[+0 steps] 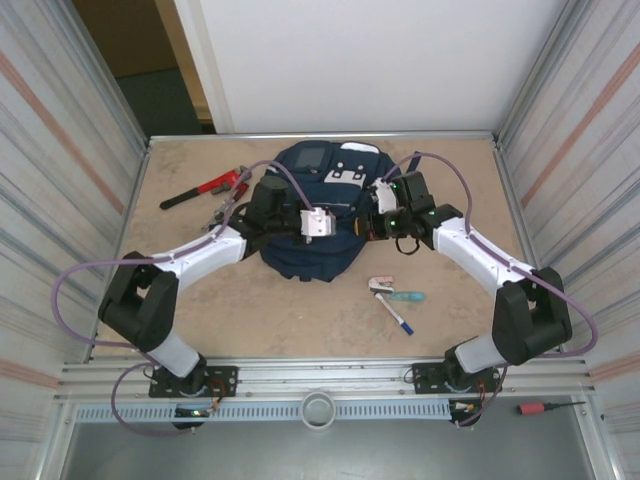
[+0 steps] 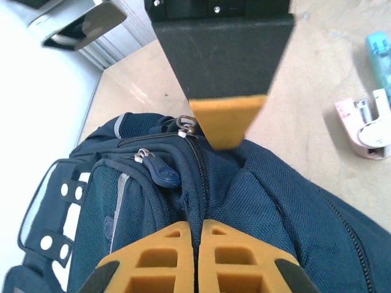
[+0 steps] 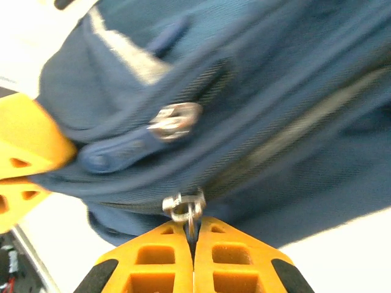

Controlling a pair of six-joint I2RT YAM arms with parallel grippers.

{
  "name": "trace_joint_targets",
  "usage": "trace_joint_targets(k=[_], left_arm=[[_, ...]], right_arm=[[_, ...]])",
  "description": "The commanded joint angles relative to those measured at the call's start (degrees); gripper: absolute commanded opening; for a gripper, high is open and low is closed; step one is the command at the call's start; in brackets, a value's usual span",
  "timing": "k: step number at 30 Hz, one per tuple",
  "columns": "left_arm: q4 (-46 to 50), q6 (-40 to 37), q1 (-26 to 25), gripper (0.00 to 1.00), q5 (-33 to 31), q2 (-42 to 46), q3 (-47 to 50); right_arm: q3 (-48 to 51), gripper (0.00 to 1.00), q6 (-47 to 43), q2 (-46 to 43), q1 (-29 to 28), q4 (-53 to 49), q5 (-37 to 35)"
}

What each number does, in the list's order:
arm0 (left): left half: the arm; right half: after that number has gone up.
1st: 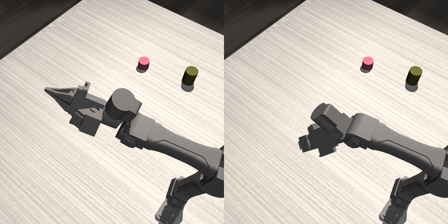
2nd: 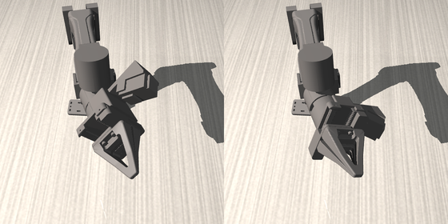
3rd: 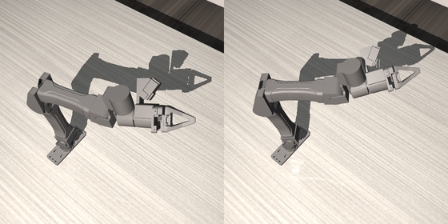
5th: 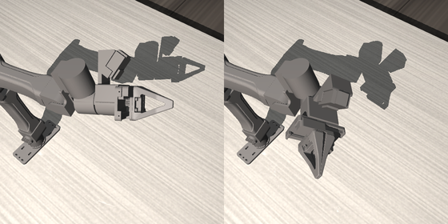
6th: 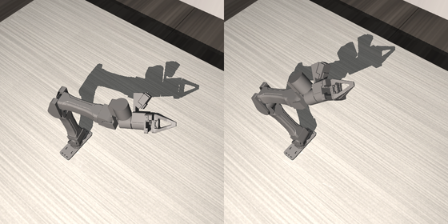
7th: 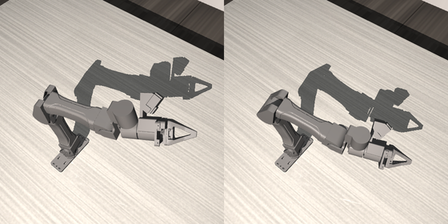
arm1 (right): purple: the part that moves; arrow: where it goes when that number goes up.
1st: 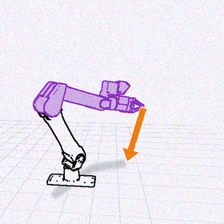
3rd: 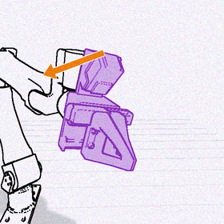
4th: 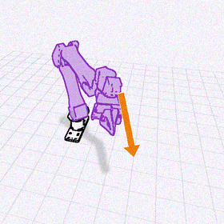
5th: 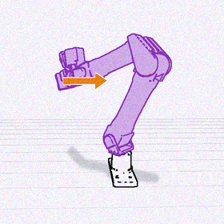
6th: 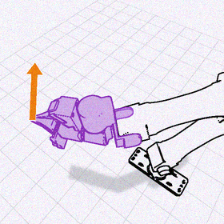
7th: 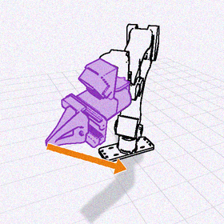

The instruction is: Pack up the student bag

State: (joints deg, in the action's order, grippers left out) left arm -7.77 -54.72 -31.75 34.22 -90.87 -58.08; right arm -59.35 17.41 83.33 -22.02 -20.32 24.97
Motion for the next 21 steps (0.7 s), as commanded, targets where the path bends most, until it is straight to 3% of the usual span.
trace_joint_targets(k=[1,5,14,16,21], left_arm=[[-3.11,3.71,5.01,0.0,6.87,3.83,1.56],[-4.8,6.02,7.69,0.0,10.65,4.78,2.84],[-5.76,7.72,9.21,0.0,10.66,3.8,4.38],[-5.77,7.74,9.25,0.0,10.83,3.7,4.47],[-5.67,8.2,9.18,0.0,12.85,4.21,5.06]], right_arm=[[-1.19,0.0,-0.22,1.06,5.14,-7.63,-10.62],[-3.05,0.0,-1.16,3.47,5.85,-7.76,-12.97],[-2.41,0.0,-5.98,3.25,2.42,-3.18,-4.19],[-2.08,0.0,-5.25,3.44,2.59,-3.19,-6.7],[-4.36,0.0,-1.94,6.11,3.4,-5.69,-21.64]])
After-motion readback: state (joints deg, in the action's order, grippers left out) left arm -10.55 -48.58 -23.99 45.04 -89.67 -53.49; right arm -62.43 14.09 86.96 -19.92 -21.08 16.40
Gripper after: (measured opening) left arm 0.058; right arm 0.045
